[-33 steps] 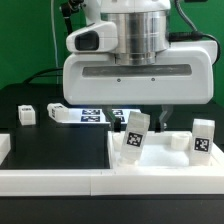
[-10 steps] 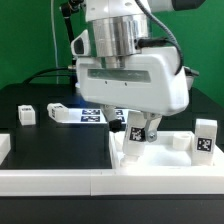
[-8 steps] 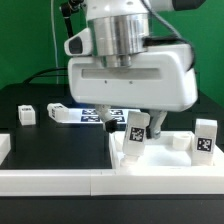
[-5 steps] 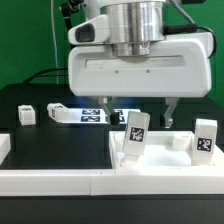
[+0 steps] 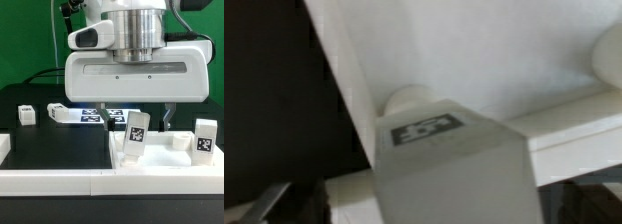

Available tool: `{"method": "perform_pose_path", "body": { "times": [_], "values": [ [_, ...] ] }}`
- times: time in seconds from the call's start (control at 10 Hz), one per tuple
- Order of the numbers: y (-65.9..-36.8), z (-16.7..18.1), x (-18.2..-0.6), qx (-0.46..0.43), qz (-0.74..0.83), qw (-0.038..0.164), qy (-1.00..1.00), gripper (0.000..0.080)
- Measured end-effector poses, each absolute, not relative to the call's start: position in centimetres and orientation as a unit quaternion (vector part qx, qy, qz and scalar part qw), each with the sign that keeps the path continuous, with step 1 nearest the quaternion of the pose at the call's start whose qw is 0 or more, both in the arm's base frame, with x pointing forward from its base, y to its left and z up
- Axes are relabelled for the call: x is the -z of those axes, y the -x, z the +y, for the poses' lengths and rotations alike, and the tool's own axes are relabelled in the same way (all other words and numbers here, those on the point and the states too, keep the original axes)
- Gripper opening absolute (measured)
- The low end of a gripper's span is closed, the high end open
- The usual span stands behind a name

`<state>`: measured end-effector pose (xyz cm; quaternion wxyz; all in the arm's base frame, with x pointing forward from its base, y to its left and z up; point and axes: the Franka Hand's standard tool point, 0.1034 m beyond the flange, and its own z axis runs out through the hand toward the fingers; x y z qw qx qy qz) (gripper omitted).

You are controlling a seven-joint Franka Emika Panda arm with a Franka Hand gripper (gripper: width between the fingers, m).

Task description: Assemble square table

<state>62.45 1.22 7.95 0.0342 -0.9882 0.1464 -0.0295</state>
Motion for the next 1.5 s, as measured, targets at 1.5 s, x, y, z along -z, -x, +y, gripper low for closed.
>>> {"method": "perform_pose_path", "body": {
  "times": [1.5],
  "values": [
    [-62.6,-0.7,-7.5,-0.029,0.714,0.101,0.692,0.0297]
  ]
}}
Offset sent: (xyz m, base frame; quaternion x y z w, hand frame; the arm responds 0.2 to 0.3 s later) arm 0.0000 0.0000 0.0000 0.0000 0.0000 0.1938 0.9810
